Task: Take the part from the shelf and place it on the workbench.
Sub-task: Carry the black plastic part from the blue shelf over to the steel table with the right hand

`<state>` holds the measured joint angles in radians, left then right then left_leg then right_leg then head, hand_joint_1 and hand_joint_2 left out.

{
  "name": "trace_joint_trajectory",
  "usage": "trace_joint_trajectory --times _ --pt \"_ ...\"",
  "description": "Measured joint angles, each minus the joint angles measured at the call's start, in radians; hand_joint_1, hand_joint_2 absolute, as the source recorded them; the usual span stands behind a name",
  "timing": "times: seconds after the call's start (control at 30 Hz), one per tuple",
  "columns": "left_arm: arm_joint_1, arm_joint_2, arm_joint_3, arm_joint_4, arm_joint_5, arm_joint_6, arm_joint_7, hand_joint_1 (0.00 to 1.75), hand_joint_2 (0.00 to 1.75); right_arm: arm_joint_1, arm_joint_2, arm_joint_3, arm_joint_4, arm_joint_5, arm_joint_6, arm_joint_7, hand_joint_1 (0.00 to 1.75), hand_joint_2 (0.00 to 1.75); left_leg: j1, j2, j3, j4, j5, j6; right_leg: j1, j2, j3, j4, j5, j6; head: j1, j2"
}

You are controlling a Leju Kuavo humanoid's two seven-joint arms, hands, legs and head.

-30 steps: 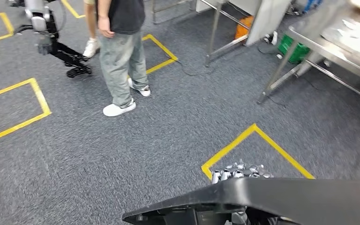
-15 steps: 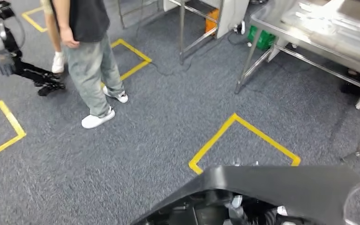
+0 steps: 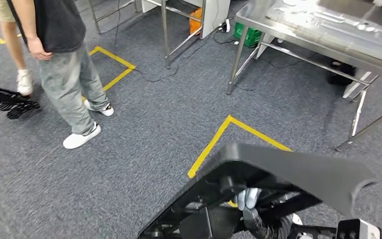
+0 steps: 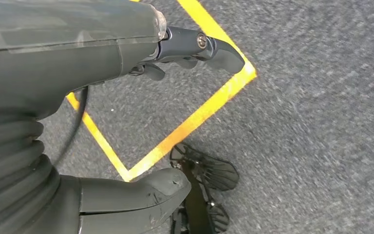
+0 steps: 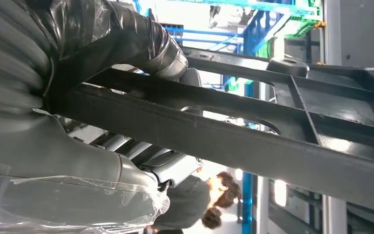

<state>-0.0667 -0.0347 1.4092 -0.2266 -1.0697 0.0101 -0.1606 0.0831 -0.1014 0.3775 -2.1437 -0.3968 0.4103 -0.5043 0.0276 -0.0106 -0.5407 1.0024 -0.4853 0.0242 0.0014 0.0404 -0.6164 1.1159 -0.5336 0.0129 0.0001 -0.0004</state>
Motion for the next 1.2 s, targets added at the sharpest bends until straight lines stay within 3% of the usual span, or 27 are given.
trace_joint_trajectory --times 0.07,0.1,0.13,0.17,0.2,0.27,0.33,0.4,0.47,0.5,0.57,0.6,0.63,0.67,0.73,0.77,0.83,0.9,0.93,1.0,1.03,1.1,1.13,1.17,1.2 --pt "0.004 0.0 0.0 0.0 0.0 0.0 0.0 0.0 1.75 -0.001 0.0 0.0 0.0 0.008 0.002 0.0 1.47 1.75 -0.003 0.023 0.0 0.0 -0.003 0.005 -0.006 -0.029 -0.07 0.134 -0.058 0.009 0.0 0.0" --pt "0.005 0.0 0.0 0.0 -0.001 0.0 0.0 0.0 1.75 0.0 0.0 0.0 0.001 0.015 0.004 0.0 1.47 1.75 -0.004 0.034 0.001 0.0 -0.006 0.005 -0.009 -0.032 -0.094 0.176 -0.067 0.012 0.0 0.0" --pt "0.004 0.0 0.0 0.0 -0.001 -0.001 0.0 0.0 1.75 0.0 0.0 0.0 0.001 0.022 0.007 0.0 1.47 1.75 -0.004 0.045 0.003 0.001 -0.008 0.004 -0.012 -0.035 -0.101 0.183 -0.055 0.013 0.0 0.0" --pt "0.004 0.0 0.0 0.0 -0.003 -0.002 0.0 0.0 1.75 0.0 0.0 0.0 0.002 0.028 0.009 0.0 1.47 1.75 -0.004 0.054 0.006 0.001 -0.011 0.002 -0.013 -0.039 -0.086 0.149 -0.026 0.013 0.0 0.0" --pt "0.002 0.0 0.0 0.0 -0.005 -0.003 -0.001 0.0 1.75 0.0 0.0 0.0 0.003 0.034 0.013 0.0 1.47 1.75 -0.004 0.064 0.012 0.0 -0.015 0.0 -0.013 -0.049 -0.052 0.08 0.015 0.01 0.0 0.0" --pt "0.001 0.0 0.0 0.0 -0.01 -0.005 -0.001 0.0 1.75 -0.002 -0.003 0.0 0.005 0.04 0.023 -0.002 1.47 1.75 -0.006 0.078 0.024 -0.001 -0.022 -0.008 -0.005 -0.082 0.015 -0.051 0.065 -0.001 0.0 0.0" --pt "-0.001 -0.001 0.0 0.0 -0.015 -0.009 -0.001 0.0 1.75 -0.001 -0.017 0.0 0.01 0.042 0.047 -0.005 1.47 1.75 -0.008 0.093 0.03 -0.002 -0.028 -0.017 0.006 -0.094 0.035 -0.096 0.067 -0.011 0.0 0.0" --pt "-0.004 -0.001 -0.001 0.0 -0.02 -0.012 0.0 0.0 1.75 0.004 -0.039 -0.002 0.017 0.043 0.074 -0.011 1.47 1.75 -0.008 0.106 0.037 -0.007 -0.032 -0.027 0.005 -0.074 0.037 -0.102 0.07 -0.021 0.0 0.0" --pt "-0.007 -0.001 -0.002 0.0 -0.024 -0.012 0.001 0.0 1.75 0.009 -0.058 -0.009 0.025 0.042 0.091 -0.018 1.47 1.75 -0.007 0.082 0.03 0.022 -0.057 -0.034 -0.002 -0.057 0.048 -0.118 0.075 -0.033 0.0 0.0" --pt "-0.007 -0.001 -0.002 0.0 -0.027 -0.013 0.002 0.0 1.75 0.011 -0.063 -0.014 0.03 0.04 0.094 -0.021 1.47 1.75 -0.005 0.059 0.009 0.069 -0.084 -0.036 -0.006 -0.05 0.053 -0.123 0.077 -0.039 0.0 0.0" --pt "-0.004 -0.001 -0.002 0.001 -0.029 -0.013 0.002 0.0 1.75 0.012 -0.068 -0.019 0.04 0.038 0.096 -0.021 1.47 1.75 -0.005 0.024 -0.065 0.211 -0.143 -0.038 -0.003 -0.032 0.054 -0.123 0.075 -0.045 0.0 0.0" --pt "-0.002 -0.001 -0.002 0.001 -0.029 -0.013 0.003 0.0 1.75 0.012 -0.069 -0.021 0.044 0.038 0.097 -0.021 1.47 1.75 -0.005 0.019 -0.099 0.268 -0.156 -0.039 -0.003 -0.02 0.054 -0.121 0.074 -0.047 0.0 0.0" --pt "0.0 -0.001 -0.002 0.001 -0.029 -0.013 0.003 0.0 1.75 0.013 -0.069 -0.021 0.049 0.038 0.099 -0.019 1.47 1.75 -0.006 0.017 -0.117 0.29 -0.148 -0.04 -0.002 -0.008 0.055 -0.119 0.072 -0.047 0.0 0.0" --pt "0.002 -0.002 -0.002 0.001 -0.03 -0.014 0.003 0.0 1.75 0.012 -0.07 -0.021 0.053 0.038 0.101 -0.018 1.47 1.75 -0.006 0.015 -0.117 0.271 -0.119 -0.039 -0.002 0.005 0.056 -0.117 0.07 -0.046 0.0 0.0" --pt "0.001 -0.001 -0.002 0.001 -0.029 -0.017 0.003 0.0 1.75 0.012 -0.07 -0.022 0.058 0.039 0.103 -0.016 1.47 1.75 -0.005 -0.007 -0.07 0.143 -0.036 -0.034 -0.003 0.027 0.059 -0.109 0.063 -0.04 0.0 0.0" --pt "0.001 -0.001 -0.002 0.001 -0.029 -0.018 0.003 0.0 1.75 0.011 -0.07 -0.022 0.059 0.039 0.104 -0.015 1.47 1.75 -0.004 -0.024 -0.045 0.078 -0.01 -0.031 -0.002 0.037 0.059 -0.104 0.06 -0.036 0.0 0.0" --pt "0.0 -0.001 -0.002 0.001 -0.029 -0.019 0.003 0.0 1.75 0.009 -0.07 -0.022 0.061 0.04 0.105 -0.013 1.47 1.75 -0.006 -0.047 -0.017 0.014 0.003 -0.024 -0.004 0.054 0.054 -0.102 0.058 -0.024 0.0 0.0" --pt "-0.002 -0.001 -0.002 0.001 -0.029 -0.02 0.002 0.0 1.75 0.009 -0.07 -0.022 0.062 0.041 0.105 -0.013 1.47 1.75 -0.008 -0.036 -0.011 0.003 0.005 -0.015 -0.007 0.069 0.05 -0.106 0.061 -0.011 -0.001 0.0" --pt "-0.004 -0.002 -0.002 0.001 -0.029 -0.02 0.002 0.0 1.75 0.009 -0.07 -0.023 0.062 0.041 0.106 -0.013 1.47 1.75 -0.006 -0.027 -0.008 -0.001 0.007 -0.008 -0.007 0.06 0.048 -0.102 0.058 -0.004 0.0 0.0" --pt "-0.004 -0.003 -0.002 0.001 -0.028 -0.024 0.001 0.0 1.75 0.006 -0.07 -0.024 0.062 0.04 0.106 -0.012 1.47 1.75 -0.002 -0.005 -0.005 -0.008 0.01 0.003 -0.007 0.014 0.019 -0.039 0.019 0.008 0.0 0.0" --pt "-0.003 -0.003 -0.002 0.001 -0.027 -0.027 0.001 0.0 1.75 0.005 -0.07 -0.025 0.063 0.04 0.107 -0.012 1.47 1.75 -0.003 0.006 -0.004 -0.009 0.009 0.007 -0.009 -0.012 -0.01 0.02 -0.012 0.013 0.0 0.0" --pt "0.001 -0.002 -0.002 0.001 -0.024 -0.033 0.001 0.0 1.75 0.004 -0.07 -0.026 0.066 0.041 0.107 -0.009 1.47 1.75 -0.005 0.03 -0.004 -0.008 0.006 0.009 -0.015 -0.031 -0.079 0.149 -0.061 0.023 0.0 0.0" --pt "0.003 -0.002 -0.002 0.001 -0.023 -0.035 0.003 0.0 1.75 0.004 -0.07 -0.026 0.067 0.04 0.107 -0.008 1.47 1.75 -0.005 0.042 -0.002 -0.008 0.004 0.008 -0.017 -0.034 -0.097 0.177 -0.061 0.025 0.0 0.0" --pt "0.003 -0.002 -0.002 0.001 -0.023 -0.036 0.005 0.0 1.75 0.004 -0.07 -0.027 0.068 0.04 0.107 -0.006 1.47 1.75 -0.005 0.053 0.0 -0.008 0.001 0.007 -0.019 -0.037 -0.095 0.168 -0.042 0.026 0.0 0.0" --pt "0.003 -0.002 -0.002 0.001 -0.022 -0.036 0.007 0.0 1.75 0.004 -0.07 -0.028 0.069 0.04 0.107 -0.005 1.47 1.75 -0.005 0.063 0.005 -0.008 -0.002 0.005 -0.02 -0.043 -0.071 0.116 -0.006 0.025 0.0 0.0"
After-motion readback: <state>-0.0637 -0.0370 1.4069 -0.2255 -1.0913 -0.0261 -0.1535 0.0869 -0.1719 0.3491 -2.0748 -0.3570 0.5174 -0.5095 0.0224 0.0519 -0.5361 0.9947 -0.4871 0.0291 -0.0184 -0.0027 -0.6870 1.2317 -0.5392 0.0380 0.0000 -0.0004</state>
